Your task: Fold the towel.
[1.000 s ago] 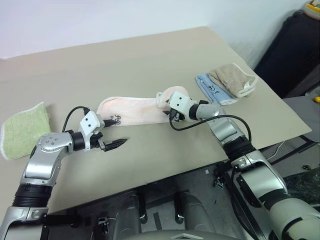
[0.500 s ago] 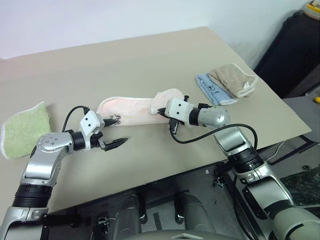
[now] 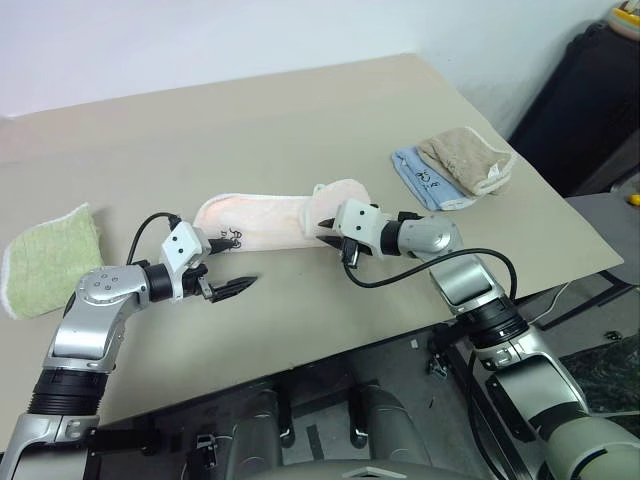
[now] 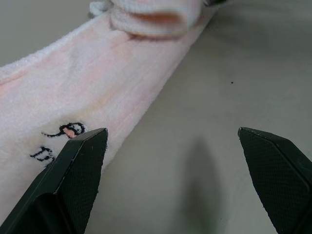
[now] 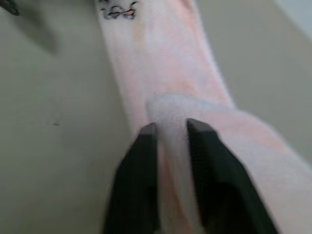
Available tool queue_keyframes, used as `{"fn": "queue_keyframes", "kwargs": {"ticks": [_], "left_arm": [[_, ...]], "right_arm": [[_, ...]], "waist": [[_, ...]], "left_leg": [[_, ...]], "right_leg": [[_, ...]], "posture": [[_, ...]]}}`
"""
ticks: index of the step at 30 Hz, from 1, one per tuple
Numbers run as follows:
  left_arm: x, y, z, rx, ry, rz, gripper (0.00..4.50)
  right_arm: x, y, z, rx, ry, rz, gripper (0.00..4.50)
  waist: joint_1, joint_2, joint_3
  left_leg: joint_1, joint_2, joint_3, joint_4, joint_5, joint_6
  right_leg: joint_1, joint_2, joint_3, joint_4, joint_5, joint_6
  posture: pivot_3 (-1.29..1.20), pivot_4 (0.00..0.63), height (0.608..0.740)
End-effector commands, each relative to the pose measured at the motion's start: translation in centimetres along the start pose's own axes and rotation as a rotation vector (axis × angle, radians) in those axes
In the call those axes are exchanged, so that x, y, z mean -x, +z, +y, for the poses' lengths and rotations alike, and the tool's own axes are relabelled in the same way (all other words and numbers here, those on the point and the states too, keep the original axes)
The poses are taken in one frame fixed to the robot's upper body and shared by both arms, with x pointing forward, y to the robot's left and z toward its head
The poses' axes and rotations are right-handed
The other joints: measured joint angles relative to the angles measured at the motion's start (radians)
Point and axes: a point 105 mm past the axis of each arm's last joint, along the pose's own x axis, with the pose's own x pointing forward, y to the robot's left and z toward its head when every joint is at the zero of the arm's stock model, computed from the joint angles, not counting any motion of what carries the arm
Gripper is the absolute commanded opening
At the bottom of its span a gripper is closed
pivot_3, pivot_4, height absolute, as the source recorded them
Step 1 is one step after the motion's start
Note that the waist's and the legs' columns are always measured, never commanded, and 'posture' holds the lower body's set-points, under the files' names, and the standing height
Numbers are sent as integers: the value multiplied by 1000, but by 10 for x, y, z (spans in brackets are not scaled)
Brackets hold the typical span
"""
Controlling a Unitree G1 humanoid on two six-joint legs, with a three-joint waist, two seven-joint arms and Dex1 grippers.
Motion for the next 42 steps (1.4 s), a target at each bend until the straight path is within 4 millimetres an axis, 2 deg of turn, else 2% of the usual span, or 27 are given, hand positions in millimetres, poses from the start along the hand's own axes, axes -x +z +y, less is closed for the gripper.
{"fn": "queue_keyframes", "kwargs": {"ticks": [1, 6, 9, 11, 15, 16, 17, 20, 25, 27, 31, 35, 38, 42], "left_arm": [[1, 10, 1, -25, 10, -31, 4500], [2, 10, 0, -21, 12, -34, 4500], [3, 10, 0, -16, 15, -34, 4500], [6, 11, 1, 3, 26, -45, 4500], [10, 14, 3, 46, 50, -78, 4500], [11, 16, 3, 65, 59, -95, 4500], [11, 18, 2, 84, 67, -111, 4500], [12, 20, 0, 135, 89, -140, 4500], [18, 20, -7, 207, 132, -162, 4500], [20, 20, -8, 243, 157, -172, 4500], [25, 21, -11, 332, 220, -210, 4500], [28, 21, -14, 403, 266, -223, 4500], [28, 18, -12, 473, 329, -229, 4500], [27, 8, -5, 594, 441, -223, 4500]], "right_arm": [[7, 11, -6, 12, -18, -40, 2271], [8, 15, -13, 23, -62, -46, 3837], [13, 27, -25, -16, -105, -101, 3837], [18, 36, -40, -72, -161, -138, 3837], [22, 32, -68, -203, -268, -144, 3837], [21, 28, -74, -248, -285, -139, 3436], [18, 23, -76, -286, -290, -134, 3221], [8, 13, -76, -351, -287, -115, 2306], [-10, -8, -62, -414, -252, -62, 540], [-14, -16, -59, -418, -250, -36, 36], [-24, -44, -43, -457, -224, 65, 36], [-28, -57, -34, -462, -208, 100, 36], [-24, -47, -42, -464, -235, 35, 36], [-9, -13, -58, -383, -248, -91, 36]], "waist": [[0, 0, 0], [-1, 0, 0], [-1, 0, 0], [-2, 0, 0], [-2, 0, 0], [-2, 0, 0], [-2, 0, 0], [-1, 0, 0], [-3, 0, 0], [-3, 0, 0], [-2, 0, 0], [-2, -1, -1], [-3, -1, -1], [-2, -1, -1]], "left_leg": [[0, 0, 0, 0, 0, 0], [0, 0, 0, 0, 0, 0], [0, 0, 0, 0, 0, 0], [0, 0, 0, 0, 0, 0], [0, 0, 0, 0, 0, 0], [0, 0, 0, 0, 0, 0], [0, 0, 0, 0, 0, 0], [0, 0, 0, 0, 0, 0], [0, 0, 0, 0, 0, 0], [0, 0, 0, 1, 0, 0], [0, 0, -1, 3, 0, 0], [1, 0, -1, 4, 0, 0], [2, 0, -2, 3, 0, 0], [2, 0, -3, 3, 0, 0]], "right_leg": [[0, 0, 0, 0, 0, 0], [0, 0, 0, 0, 0, 0], [0, 0, 0, 0, 0, 0], [0, 0, 0, 0, 0, 0], [0, 0, 0, 0, 0, 0], [0, 0, 0, 0, 0, 0], [0, 0, 0, 0, 0, 0], [0, 0, 0, 0, 0, 0], [1, 1, 0, 0, 0, 0], [1, 1, 0, 0, 0, 0], [2, 1, 0, 1, 0, 0], [3, 1, 0, 1, 1, 1], [4, 1, 0, 1, 1, 1], [4, 1, -1, 1, 2, 1]], "posture": [[0, 150, 740], [0, 150, 740], [0, 150, 740], [0, 150, 740], [0, 150, 740], [0, 150, 740], [0, 150, 740], [0, 150, 740], [0, 150, 740], [0, 150, 740], [0, 150, 740], [0, 150, 740], [0, 150, 740], [0, 150, 740]]}}
